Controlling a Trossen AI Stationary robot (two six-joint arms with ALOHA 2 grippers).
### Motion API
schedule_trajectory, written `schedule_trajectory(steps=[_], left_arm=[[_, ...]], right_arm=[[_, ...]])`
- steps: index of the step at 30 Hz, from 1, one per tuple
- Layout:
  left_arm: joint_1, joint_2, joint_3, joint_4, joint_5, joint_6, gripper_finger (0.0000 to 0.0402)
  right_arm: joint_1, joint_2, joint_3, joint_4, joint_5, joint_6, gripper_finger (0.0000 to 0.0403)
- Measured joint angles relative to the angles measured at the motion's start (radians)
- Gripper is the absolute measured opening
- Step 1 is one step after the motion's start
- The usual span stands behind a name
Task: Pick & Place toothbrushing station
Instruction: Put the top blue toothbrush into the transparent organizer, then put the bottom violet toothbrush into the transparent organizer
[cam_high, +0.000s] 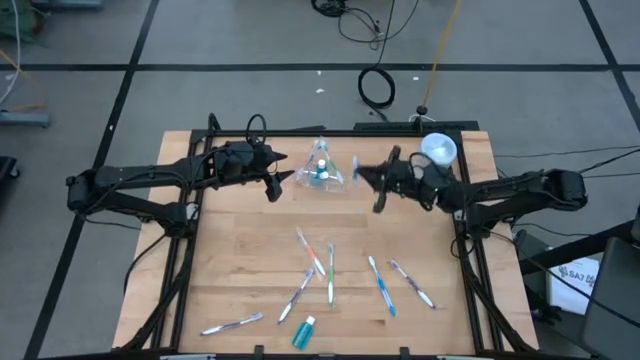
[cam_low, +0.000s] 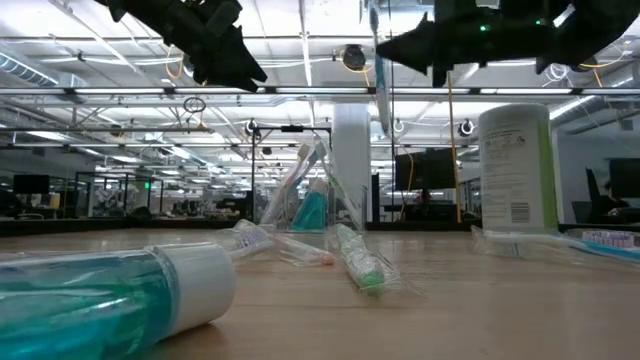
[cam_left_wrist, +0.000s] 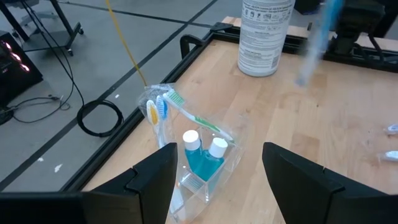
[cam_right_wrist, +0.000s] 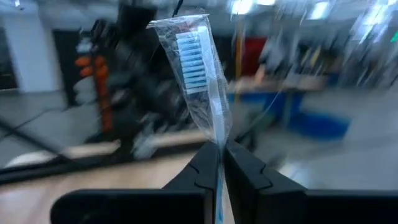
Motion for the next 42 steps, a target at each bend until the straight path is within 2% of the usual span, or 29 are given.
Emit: schedule_trajectory(steps=[3,6,11,14,20,24,30,35,42], left_arm=[[0.0,0.0,0.0,0.006,0.0,0.0,0.0244],[0.0,0.0,0.0,0.009,0.0,0.0,0.0244],[0.0,0.0,0.0,0.011,0.0,0.0,0.0244],[0.0,0.0,0.0,0.011,0.0,0.004,0.0244],[0.0,0.0,0.0,0.009,0.0,0.004,0.0244],[0.0,0.0,0.0,0.009,0.0,0.006,0.0244],[0.0,0.0,0.0,0.008,0.0,0.005,0.0244],[0.0,0.0,0.0,0.008,-0.001,0.001,0.0244],[0.0,0.0,0.0,0.007,0.0,-0.023,0.0244]], right_arm=[[-0.04,0.065,0.001,0.192,-0.001,-0.082,0.001],[-0.068,0.156,0.001,0.333,-0.003,-0.091,0.001],[-0.117,0.328,0.002,0.443,-0.002,-0.078,0.001],[-0.147,0.426,0.016,0.491,-0.003,-0.011,0.0011],[-0.186,0.539,0.029,0.485,0.026,0.102,0.0011],[-0.197,0.554,0.029,0.464,0.053,0.161,0.0011],[-0.198,0.555,0.029,0.342,0.052,0.154,0.0016],[-0.199,0.555,0.029,0.273,0.054,0.152,0.0041],[-0.199,0.555,0.029,0.278,0.053,0.152,0.0098]])
